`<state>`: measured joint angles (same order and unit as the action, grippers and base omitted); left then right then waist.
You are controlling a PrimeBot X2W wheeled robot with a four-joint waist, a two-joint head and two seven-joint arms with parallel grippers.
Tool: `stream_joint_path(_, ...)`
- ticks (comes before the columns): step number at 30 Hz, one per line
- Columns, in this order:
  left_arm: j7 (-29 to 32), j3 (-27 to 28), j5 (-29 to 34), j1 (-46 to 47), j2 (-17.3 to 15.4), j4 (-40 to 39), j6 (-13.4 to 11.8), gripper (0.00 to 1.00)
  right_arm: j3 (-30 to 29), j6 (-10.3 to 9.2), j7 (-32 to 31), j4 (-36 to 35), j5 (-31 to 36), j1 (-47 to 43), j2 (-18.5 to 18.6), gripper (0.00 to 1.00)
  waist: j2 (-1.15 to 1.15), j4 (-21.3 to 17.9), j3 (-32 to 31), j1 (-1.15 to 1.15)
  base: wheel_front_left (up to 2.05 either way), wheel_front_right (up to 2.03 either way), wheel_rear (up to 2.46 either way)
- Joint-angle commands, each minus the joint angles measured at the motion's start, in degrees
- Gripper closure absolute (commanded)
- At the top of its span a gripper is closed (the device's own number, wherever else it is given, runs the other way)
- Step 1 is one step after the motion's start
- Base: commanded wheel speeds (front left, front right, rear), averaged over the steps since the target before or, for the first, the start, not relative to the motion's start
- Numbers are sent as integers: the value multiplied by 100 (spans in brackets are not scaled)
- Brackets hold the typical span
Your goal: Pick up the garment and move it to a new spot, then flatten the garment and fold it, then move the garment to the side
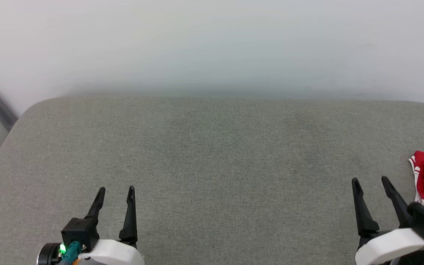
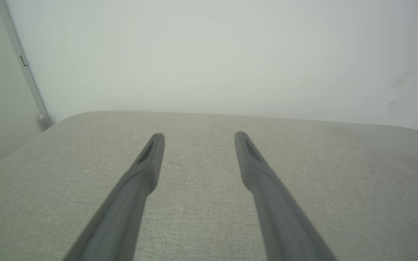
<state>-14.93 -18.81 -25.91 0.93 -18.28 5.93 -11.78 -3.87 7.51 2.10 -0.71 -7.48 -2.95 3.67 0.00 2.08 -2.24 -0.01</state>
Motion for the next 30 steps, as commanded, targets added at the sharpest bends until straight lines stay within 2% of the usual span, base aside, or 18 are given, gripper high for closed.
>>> stream_joint_path(1, -31, -40, 8, -104, -1, 47, 18, 0, 13, -4, -44, -119, 37, -175, -37, 0, 0, -22, -55, 1, 0, 0, 0)
stream_joint_path(9, -32, -109, 17, -168, 13, 165, 57, 0, -20, -4, -240, -403, 7, -513, -82, 0, 0, -60, -144, 1, 0, 0, 0)
stream_joint_path(26, -23, -143, 16, 22, 0, 236, 138, 0, 39, -3, -148, -226, -54, -417, -90, 0, 0, -128, -134, 1, 0, 0, 0)
stream_joint_path(27, -2, -136, -2, -50, 21, 231, 130, 100, 38, 0, -163, -220, -25, -441, -65, 100, 0, -128, -134, 1, 0, 0, 0)
stream_joint_path(30, 32, -145, -74, -133, 100, 338, 147, 100, 36, 0, -177, -65, -100, -451, -65, 100, 0, -129, -131, 2, 0, 0, 0)
